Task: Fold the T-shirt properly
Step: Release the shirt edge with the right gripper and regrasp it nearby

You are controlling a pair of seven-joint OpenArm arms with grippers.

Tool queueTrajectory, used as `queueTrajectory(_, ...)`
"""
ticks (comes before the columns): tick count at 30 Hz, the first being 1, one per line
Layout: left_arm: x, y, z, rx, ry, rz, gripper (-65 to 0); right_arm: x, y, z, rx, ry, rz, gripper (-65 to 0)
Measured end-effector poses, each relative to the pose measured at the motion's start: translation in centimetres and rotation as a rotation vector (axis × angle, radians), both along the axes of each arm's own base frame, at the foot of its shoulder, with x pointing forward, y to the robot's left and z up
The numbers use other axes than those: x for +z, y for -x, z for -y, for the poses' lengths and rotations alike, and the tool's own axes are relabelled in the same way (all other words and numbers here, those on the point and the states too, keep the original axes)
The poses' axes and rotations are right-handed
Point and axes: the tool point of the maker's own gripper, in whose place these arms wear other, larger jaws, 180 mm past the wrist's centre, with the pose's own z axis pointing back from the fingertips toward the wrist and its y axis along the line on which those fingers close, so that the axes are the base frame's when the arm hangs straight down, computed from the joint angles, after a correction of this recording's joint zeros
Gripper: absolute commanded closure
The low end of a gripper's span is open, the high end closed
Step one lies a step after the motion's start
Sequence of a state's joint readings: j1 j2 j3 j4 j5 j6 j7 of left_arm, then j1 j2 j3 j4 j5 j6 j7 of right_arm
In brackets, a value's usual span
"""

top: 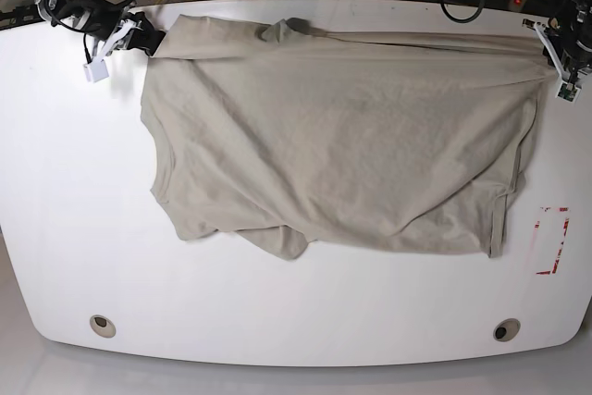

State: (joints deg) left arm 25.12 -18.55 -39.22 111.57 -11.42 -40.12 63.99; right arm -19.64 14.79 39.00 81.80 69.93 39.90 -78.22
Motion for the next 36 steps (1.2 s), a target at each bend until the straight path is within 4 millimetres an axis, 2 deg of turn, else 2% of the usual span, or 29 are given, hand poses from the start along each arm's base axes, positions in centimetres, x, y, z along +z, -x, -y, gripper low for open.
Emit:
queueTrajectory(2, -0.3, 1.1, -0.5, 0.019, -0.017, -0.053, -35.1, 0.0, 0.0, -0.1, 0.001, -0.002, -0.001, 0.0)
queueTrajectory(5, -0.5, 2.0, -0.8, 0.041, -0.026, -0.095, -40.7, 0.0, 0.0, 0.0, 0.001, 0.0, 0.0, 0.0)
queueTrajectory(7, -0.5, 2.1, -0.7, 0.035, -0.015, -0.104, -42.1, 0.0, 0.0, 0.0, 0.0, 0.001, 0.001, 0.0)
queueTrajectory(12, 0.6, 2.3, -0.6, -0.031, 0.049, -0.132, -42.4, -0.1, 0.0, -0.2, 0.0, -0.003, 0.0, 0.0)
queueTrajectory(15, 1.3, 1.6, 1.3, -0.085, 0.231, -0.079, -42.4, 0.0, 0.0, -0.2, 0.0, -0.002, 0.002, 0.0)
queueTrajectory(17, 1.5, 1.5, 1.8, -0.092, 0.348, -0.063, -42.4, 0.0, 0.0, -0.2, 0.0, 0.001, 0.001, 0.0)
queueTrajectory(19, 1.3, 1.9, 1.2, -0.076, 0.414, -0.094, -42.2, 0.0, 0.0, -0.1, 0.0, 0.003, 0.001, 0.0)
queueTrajectory(22, 1.9, 1.4, 0.5, -0.059, 0.5, -0.083, -42.2, 0.0, 0.0, -0.1, 0.0, 0.002, 0.0, 0.0)
queueTrajectory(25, 1.7, 1.1, -0.1, -0.018, 0.541, -0.054, -42.2, -0.1, 0.0, -0.1, 0.0, 0.003, -0.001, 0.0)
queueTrajectory(29, 0.2, 1.9, -1.2, 0.041, 0.527, -0.092, -42.4, 0.0, -0.1, 0.0, -0.001, 0.007, 0.001, 0.0)
queueTrajectory(33, -1.0, 2.8, -0.7, 0.07, 0.542, -0.103, -42.4, 0.0, -0.3, -0.1, -0.002, 0.003, 0.006, 0.0)
queueTrajectory(35, -1.6, 3.2, -0.4, 0.082, 0.547, -0.111, -42.4, 0.1, -0.3, 0.0, -0.003, 0.005, 0.007, -6.7)
queueTrajectory(36, -1.8, 3.4, -0.4, 0.087, 0.549, -0.114, -42.4, 0.1, -0.3, 0.0, -0.005, 0.006, 0.008, -13.8)
